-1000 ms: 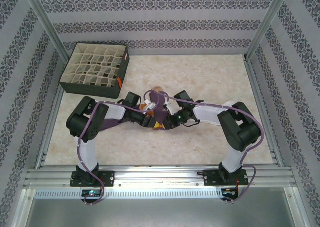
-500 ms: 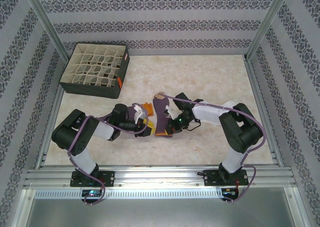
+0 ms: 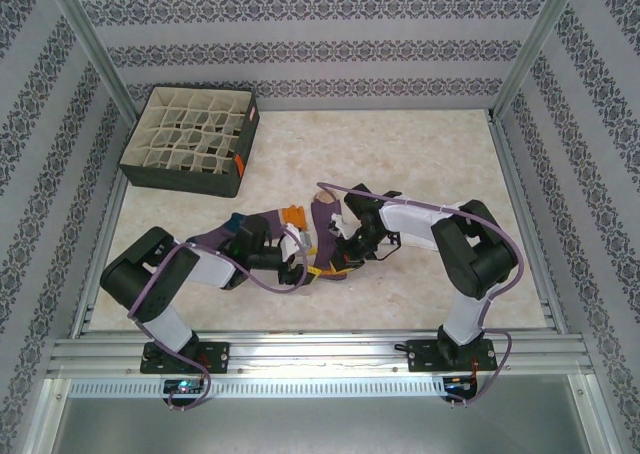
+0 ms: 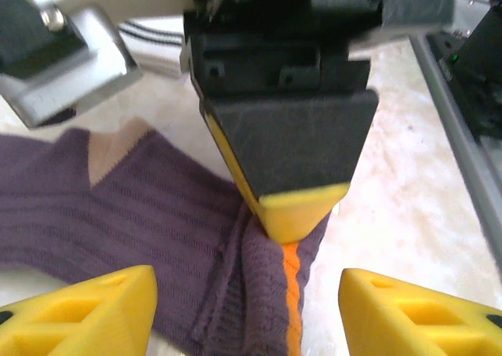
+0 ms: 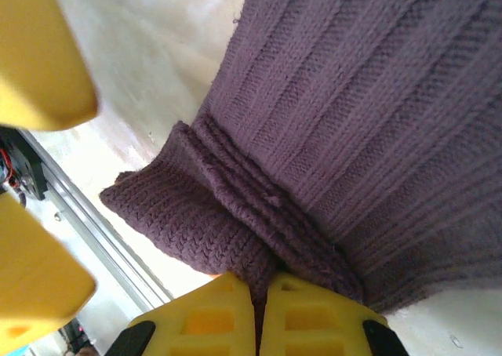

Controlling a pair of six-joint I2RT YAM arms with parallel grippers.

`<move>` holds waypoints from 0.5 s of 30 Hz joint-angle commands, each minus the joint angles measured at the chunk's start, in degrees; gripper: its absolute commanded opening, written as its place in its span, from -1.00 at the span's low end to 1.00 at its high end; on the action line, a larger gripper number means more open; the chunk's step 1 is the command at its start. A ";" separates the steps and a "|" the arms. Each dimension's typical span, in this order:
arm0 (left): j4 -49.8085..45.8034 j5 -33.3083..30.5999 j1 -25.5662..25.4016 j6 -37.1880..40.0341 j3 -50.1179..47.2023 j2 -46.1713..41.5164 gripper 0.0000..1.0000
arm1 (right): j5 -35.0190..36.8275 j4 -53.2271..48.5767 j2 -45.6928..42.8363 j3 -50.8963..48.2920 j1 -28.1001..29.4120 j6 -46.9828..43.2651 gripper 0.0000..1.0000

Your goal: Roll the socks

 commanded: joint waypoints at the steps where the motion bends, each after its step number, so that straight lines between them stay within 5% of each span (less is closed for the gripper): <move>1: -4.72 -0.26 -1.78 4.37 1.55 1.35 0.20 | -2.16 -2.17 1.19 1.06 -0.39 0.41 -1.00; 7: -13.44 0.57 -2.29 5.23 5.49 1.85 -0.18 | -4.00 -0.41 1.61 0.64 -0.74 1.06 -1.00; 12: -22.81 -0.86 -2.29 3.96 9.64 3.48 -0.90 | -5.02 0.22 1.93 0.28 -1.16 1.38 -0.98; 15: -28.66 -3.28 -2.12 1.54 12.49 5.66 -1.00 | -4.65 2.04 0.72 -0.92 -1.69 2.38 -0.62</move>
